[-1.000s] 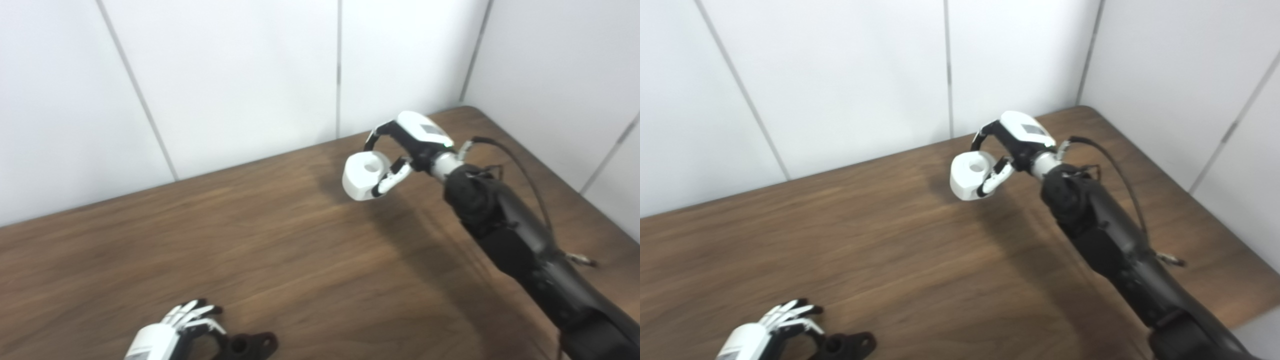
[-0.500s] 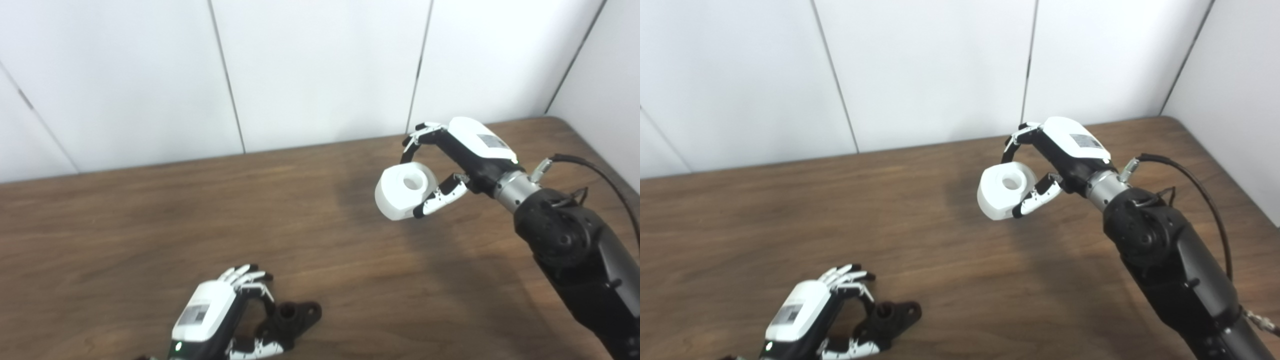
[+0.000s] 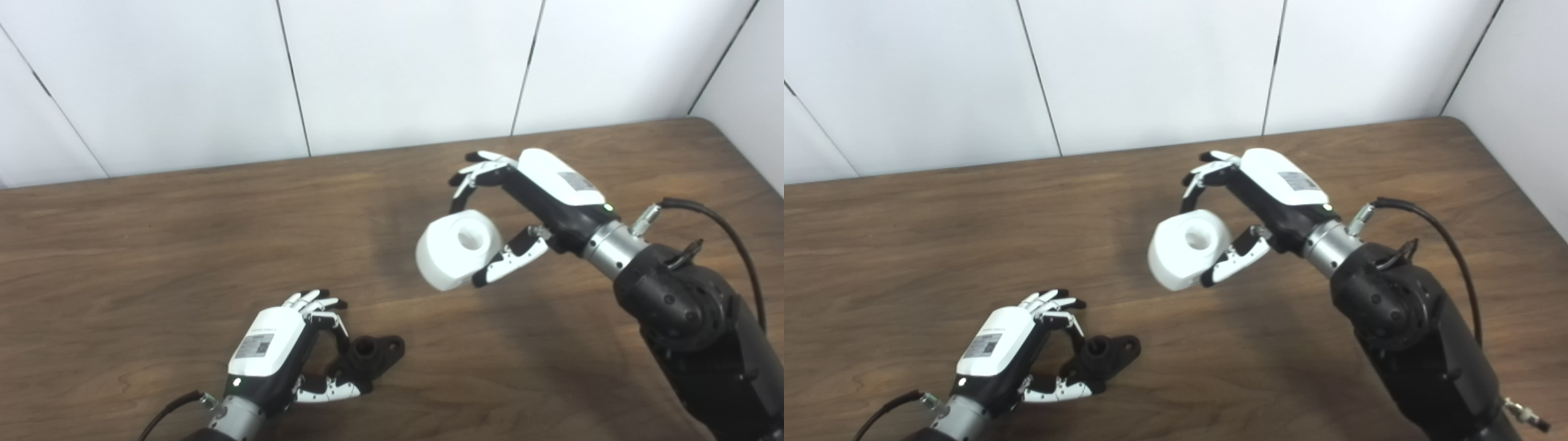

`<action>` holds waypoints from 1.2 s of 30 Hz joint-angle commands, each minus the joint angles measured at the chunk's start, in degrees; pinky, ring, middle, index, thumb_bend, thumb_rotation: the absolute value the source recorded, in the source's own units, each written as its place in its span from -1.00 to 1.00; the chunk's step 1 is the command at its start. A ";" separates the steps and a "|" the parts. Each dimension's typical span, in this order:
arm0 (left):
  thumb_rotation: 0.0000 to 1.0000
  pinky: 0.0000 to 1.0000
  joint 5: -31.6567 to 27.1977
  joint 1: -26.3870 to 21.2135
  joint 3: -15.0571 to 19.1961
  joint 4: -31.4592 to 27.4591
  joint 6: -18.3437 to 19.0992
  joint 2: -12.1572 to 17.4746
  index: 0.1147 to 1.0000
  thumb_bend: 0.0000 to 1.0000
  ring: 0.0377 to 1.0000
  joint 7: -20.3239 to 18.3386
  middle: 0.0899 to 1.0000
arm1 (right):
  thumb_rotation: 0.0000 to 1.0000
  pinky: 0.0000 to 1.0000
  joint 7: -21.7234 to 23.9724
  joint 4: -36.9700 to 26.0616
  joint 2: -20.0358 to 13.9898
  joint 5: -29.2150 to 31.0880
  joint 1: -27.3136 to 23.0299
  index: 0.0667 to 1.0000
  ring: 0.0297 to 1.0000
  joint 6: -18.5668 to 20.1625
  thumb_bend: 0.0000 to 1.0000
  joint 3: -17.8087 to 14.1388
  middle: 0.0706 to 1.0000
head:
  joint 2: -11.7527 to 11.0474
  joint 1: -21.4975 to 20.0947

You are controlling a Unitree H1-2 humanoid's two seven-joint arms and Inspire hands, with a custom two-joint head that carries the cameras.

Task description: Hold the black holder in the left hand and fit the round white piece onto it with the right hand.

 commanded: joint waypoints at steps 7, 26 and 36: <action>-0.90 0.88 2.69 -0.21 -2.13 0.35 0.84 -0.75 -0.16 0.05 0.83 -3.38 0.60 | -0.73 0.57 0.66 -2.48 2.30 -1.44 -1.83 -0.11 0.84 -2.23 0.05 2.18 0.53 | 0.78 0.71; -0.89 0.88 5.48 -2.11 -4.15 0.82 2.99 -2.96 -0.16 0.05 0.83 -4.39 0.60 | -0.72 0.63 2.39 -0.04 4.31 -1.05 -1.50 -0.11 0.85 -5.09 0.05 6.43 0.54 | 3.37 4.79; -0.90 0.88 6.41 -2.46 -4.51 0.52 4.17 -3.75 -0.16 0.05 0.84 -5.39 0.61 | -0.73 0.69 3.10 1.52 4.30 -1.97 -0.21 -0.11 0.86 -6.32 0.05 7.98 0.55 | 3.90 5.26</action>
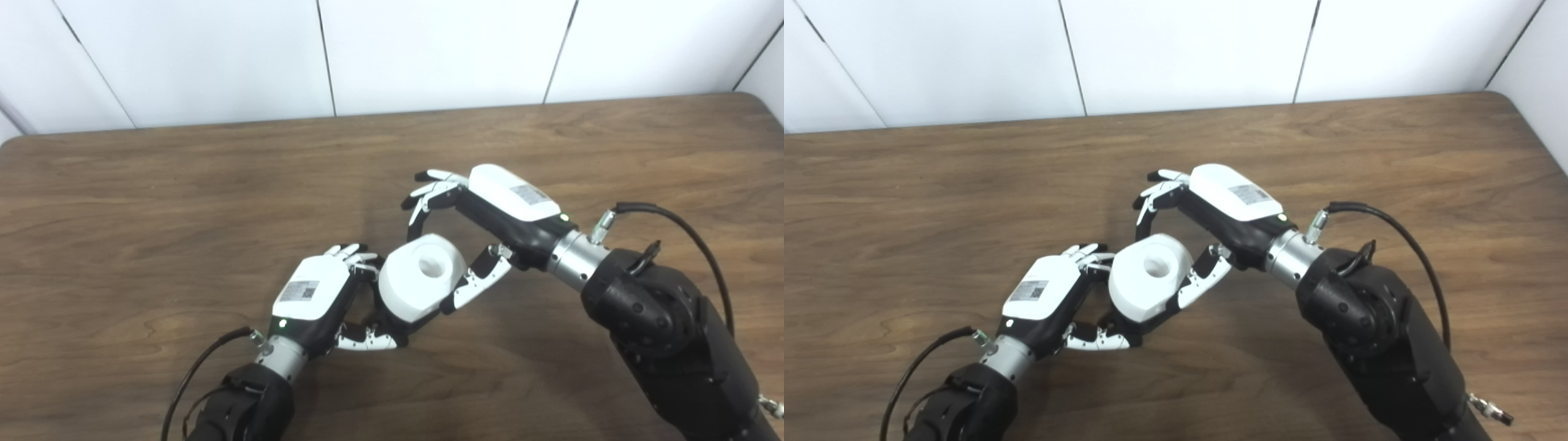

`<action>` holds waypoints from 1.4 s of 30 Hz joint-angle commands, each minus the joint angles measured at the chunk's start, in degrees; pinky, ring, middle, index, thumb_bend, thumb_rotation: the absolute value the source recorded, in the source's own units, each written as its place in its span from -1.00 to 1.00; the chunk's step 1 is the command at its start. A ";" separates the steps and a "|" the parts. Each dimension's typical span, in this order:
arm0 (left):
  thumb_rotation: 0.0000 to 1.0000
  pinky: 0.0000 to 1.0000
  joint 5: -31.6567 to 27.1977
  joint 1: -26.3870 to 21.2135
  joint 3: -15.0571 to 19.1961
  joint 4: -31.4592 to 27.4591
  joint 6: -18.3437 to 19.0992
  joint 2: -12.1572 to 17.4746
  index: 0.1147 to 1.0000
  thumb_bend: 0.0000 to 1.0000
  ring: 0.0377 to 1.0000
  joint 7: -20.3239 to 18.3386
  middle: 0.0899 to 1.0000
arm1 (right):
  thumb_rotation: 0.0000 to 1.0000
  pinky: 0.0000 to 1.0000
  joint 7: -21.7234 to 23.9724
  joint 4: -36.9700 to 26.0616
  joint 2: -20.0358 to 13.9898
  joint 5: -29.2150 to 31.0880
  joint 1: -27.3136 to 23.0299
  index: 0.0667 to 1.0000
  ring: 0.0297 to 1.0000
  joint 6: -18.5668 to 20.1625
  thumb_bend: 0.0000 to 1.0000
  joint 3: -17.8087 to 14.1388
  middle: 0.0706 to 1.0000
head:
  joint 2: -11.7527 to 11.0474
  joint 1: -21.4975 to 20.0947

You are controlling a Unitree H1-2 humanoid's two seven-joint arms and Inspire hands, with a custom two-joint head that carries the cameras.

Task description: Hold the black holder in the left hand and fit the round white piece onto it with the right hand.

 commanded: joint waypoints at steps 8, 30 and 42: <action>-0.90 0.88 1.89 -0.04 -1.67 0.64 0.18 -0.49 -0.16 0.05 0.84 -2.49 0.61 | -0.73 0.70 -1.40 1.94 -0.07 -0.56 -0.04 -0.11 0.86 -3.74 0.05 0.03 0.55 | 0.37 0.20; -0.90 0.89 2.46 -0.30 -1.96 1.03 0.49 -1.34 -0.16 0.05 0.83 -2.59 0.60 | -0.73 0.71 -1.72 3.84 1.23 -1.08 1.02 -0.11 0.88 -5.61 0.05 1.24 0.56 | 0.37 0.76; -0.89 0.87 3.35 -0.62 -2.38 1.23 0.85 -1.67 -0.16 0.05 0.84 -2.73 0.60 | -0.73 0.82 -0.40 3.34 2.01 -1.45 0.57 -0.11 0.90 -5.77 0.05 2.95 0.56 | 0.45 1.26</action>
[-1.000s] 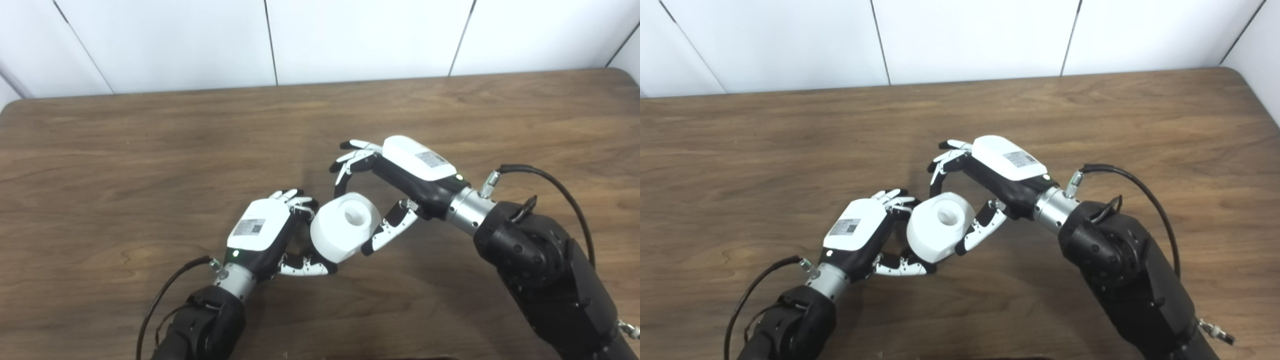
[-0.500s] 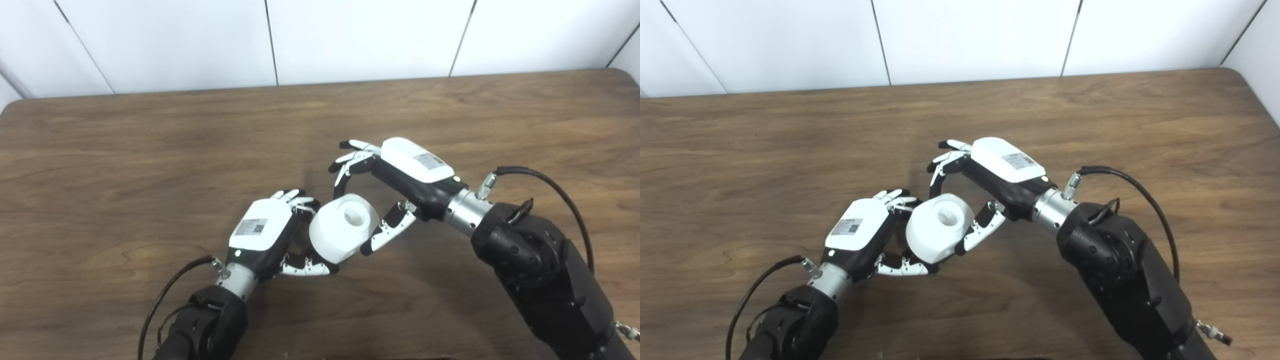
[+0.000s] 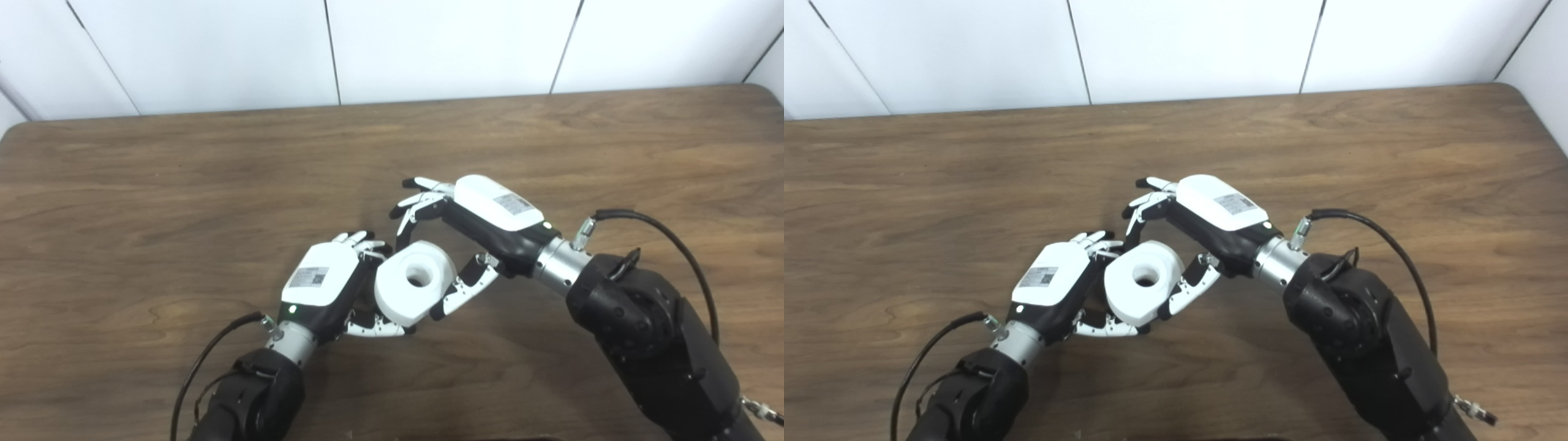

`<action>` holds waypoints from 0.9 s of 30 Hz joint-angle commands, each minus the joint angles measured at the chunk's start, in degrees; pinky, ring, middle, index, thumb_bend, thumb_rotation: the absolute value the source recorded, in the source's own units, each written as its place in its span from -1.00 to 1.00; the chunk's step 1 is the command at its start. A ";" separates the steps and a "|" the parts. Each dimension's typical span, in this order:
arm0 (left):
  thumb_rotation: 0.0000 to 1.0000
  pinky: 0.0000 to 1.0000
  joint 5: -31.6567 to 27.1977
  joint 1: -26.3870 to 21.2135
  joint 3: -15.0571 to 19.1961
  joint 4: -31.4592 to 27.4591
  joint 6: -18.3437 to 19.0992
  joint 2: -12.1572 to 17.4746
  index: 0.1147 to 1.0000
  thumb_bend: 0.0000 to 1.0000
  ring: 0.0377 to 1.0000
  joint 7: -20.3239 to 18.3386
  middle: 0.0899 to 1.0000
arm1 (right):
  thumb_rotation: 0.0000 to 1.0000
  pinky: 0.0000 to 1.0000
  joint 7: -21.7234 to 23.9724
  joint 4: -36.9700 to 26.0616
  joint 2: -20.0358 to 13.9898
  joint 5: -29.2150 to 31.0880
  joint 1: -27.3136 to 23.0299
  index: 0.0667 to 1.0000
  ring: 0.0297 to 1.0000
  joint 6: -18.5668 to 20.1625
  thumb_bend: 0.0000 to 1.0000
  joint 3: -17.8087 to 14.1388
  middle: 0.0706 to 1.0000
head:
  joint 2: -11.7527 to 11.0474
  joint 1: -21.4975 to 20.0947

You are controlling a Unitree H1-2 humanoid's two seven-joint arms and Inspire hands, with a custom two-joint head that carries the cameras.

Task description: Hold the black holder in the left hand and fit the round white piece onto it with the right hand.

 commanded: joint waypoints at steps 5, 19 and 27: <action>-0.90 0.88 1.22 -0.23 -1.74 0.99 0.30 -0.70 -0.16 0.05 0.85 -2.68 0.61 | -0.73 0.80 1.41 -0.10 -0.07 -0.69 -1.02 -0.11 0.90 -0.77 0.05 1.03 0.57 | 0.02 0.10; -0.90 0.89 1.32 -0.16 -2.00 0.14 1.01 -1.00 -0.16 0.05 0.84 -3.24 0.60 | -0.71 0.74 3.78 0.02 -1.04 -2.11 -1.16 -0.10 0.87 0.09 0.05 1.74 0.55 | 0.60 0.30; -0.90 0.90 1.39 -0.19 -2.33 0.26 1.17 -0.92 -0.16 0.05 0.84 -2.99 0.61 | -0.51 0.74 5.51 -0.13 -1.09 -3.15 -1.25 0.11 0.91 1.89 0.69 2.10 0.59 | 0.61 0.34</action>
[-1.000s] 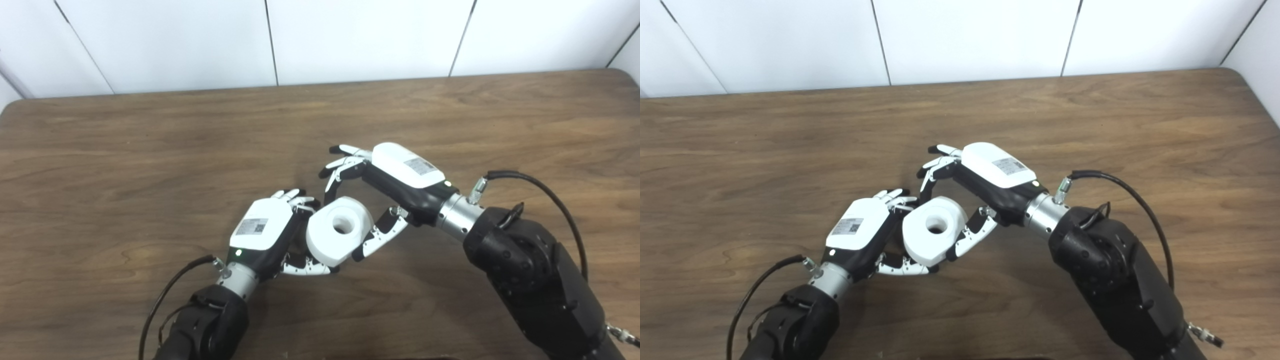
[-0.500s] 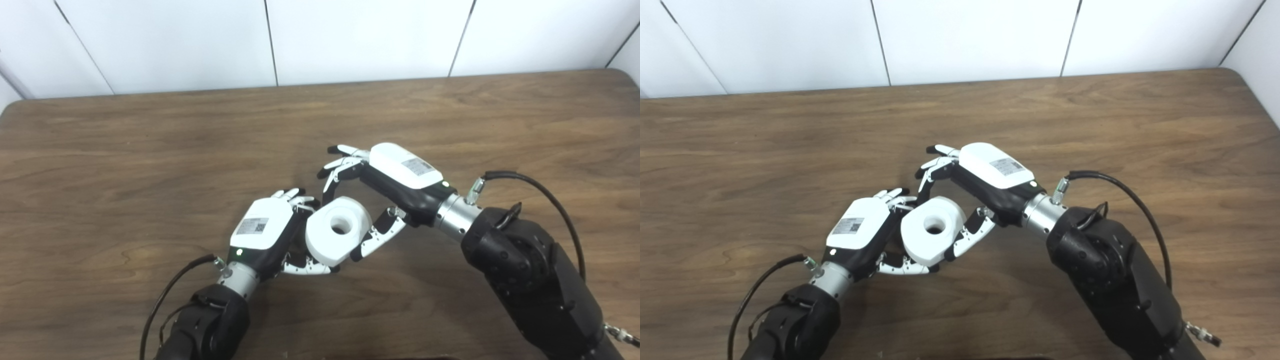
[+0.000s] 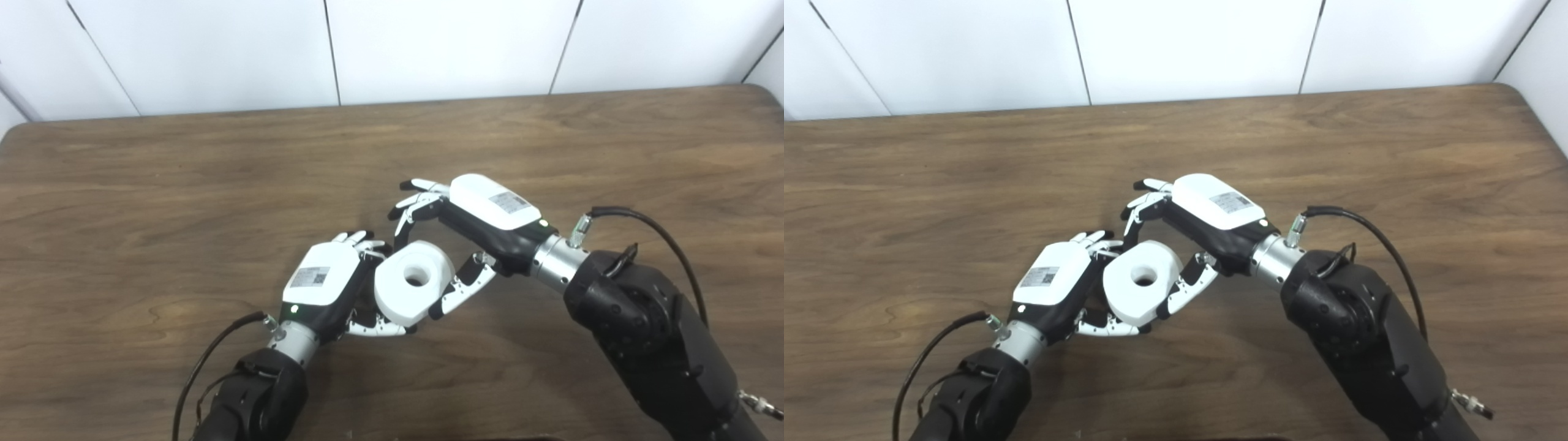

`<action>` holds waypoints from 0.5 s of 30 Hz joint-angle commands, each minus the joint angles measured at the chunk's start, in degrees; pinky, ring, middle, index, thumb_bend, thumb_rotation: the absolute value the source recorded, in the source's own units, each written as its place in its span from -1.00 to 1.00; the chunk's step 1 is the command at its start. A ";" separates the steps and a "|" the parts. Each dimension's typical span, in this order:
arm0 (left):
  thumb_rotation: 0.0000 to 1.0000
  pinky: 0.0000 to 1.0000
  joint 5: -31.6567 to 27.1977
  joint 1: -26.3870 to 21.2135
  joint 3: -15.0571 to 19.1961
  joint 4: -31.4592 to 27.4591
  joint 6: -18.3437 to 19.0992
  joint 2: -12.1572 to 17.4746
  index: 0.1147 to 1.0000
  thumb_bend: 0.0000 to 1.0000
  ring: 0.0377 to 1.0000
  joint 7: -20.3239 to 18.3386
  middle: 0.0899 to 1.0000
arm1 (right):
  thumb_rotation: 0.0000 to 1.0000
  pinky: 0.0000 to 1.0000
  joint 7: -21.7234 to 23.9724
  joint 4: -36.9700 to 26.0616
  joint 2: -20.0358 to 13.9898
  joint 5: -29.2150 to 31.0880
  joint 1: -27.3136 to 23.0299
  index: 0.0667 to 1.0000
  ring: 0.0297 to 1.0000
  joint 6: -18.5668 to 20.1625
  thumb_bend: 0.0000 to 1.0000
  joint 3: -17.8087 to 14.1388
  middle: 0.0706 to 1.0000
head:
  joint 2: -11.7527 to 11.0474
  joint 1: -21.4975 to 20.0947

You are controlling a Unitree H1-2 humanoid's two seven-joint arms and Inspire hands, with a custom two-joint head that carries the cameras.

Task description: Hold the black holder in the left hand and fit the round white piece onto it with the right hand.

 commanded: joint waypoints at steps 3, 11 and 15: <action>-0.90 0.89 0.90 -0.21 -1.83 0.77 -0.45 -0.51 -0.16 0.05 0.84 -2.50 0.61 | -0.36 0.75 4.04 -0.20 -1.41 -2.35 -0.30 0.37 0.94 0.80 0.95 1.78 0.72 | 0.08 0.07; -0.90 0.89 0.78 -0.21 -2.11 0.81 -0.52 -0.32 -0.16 0.05 0.84 -2.66 0.60 | -0.14 0.98 5.33 -0.50 -1.28 -4.25 -0.20 0.74 1.00 0.73 1.00 1.89 0.98 | -0.04 0.24; -0.90 0.90 1.24 -0.22 -2.28 0.43 0.16 -0.36 -0.16 0.04 0.86 -3.76 0.61 | -0.11 0.97 5.58 -0.21 -1.25 -4.92 0.05 0.78 1.00 0.91 1.00 1.67 1.00 | 0.03 0.24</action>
